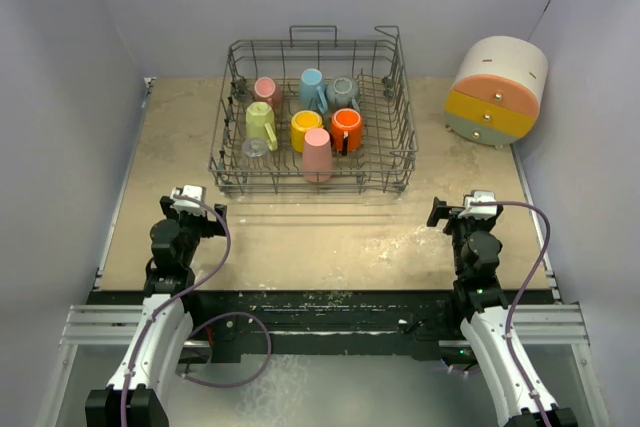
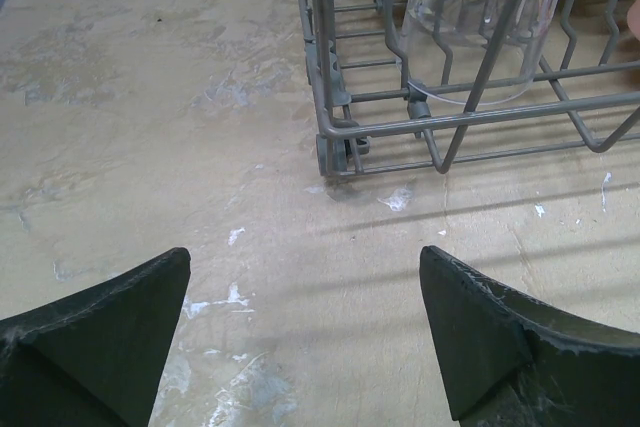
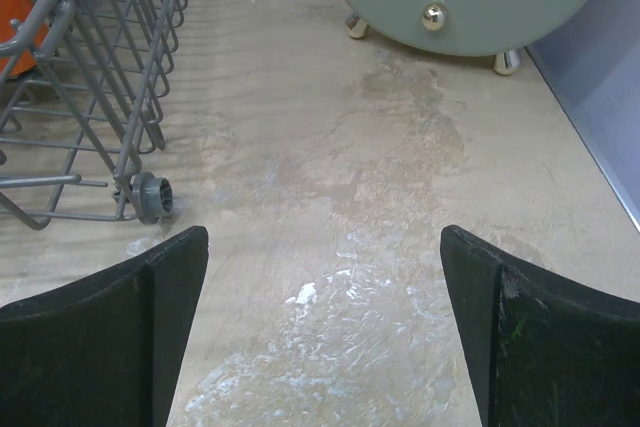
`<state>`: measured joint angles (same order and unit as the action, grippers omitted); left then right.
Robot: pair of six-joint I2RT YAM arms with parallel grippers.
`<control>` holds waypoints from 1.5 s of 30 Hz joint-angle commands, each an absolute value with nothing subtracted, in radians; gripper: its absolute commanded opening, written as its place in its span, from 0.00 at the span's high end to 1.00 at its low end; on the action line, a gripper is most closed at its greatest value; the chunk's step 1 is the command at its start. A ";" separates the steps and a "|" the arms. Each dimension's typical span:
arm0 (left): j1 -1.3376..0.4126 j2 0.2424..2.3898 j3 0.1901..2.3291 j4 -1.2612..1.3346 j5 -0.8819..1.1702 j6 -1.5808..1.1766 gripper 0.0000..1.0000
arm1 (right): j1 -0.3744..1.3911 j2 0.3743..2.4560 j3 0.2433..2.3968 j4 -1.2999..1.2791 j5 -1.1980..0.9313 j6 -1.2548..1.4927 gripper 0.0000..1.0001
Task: Unload the cups from the dish rack
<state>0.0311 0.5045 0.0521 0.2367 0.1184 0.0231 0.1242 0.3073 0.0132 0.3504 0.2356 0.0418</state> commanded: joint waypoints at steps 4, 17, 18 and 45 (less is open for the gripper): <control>0.035 0.494 0.061 0.258 0.114 0.039 0.01 | 0.126 0.307 0.034 0.402 0.225 0.032 0.00; 0.035 0.570 0.212 0.148 0.109 0.032 0.01 | 0.127 0.284 0.138 0.314 0.419 0.056 0.00; 0.035 0.619 0.284 0.094 0.109 0.041 0.01 | 0.127 0.297 0.181 0.272 0.439 0.070 0.00; 0.035 1.022 1.286 -0.791 0.334 0.129 0.01 | 0.469 1.055 1.330 -0.242 0.351 0.329 0.00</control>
<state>0.0326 1.0050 1.2594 -0.7128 0.3210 0.1165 0.2848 0.9485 1.2404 -0.1696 0.3000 0.4244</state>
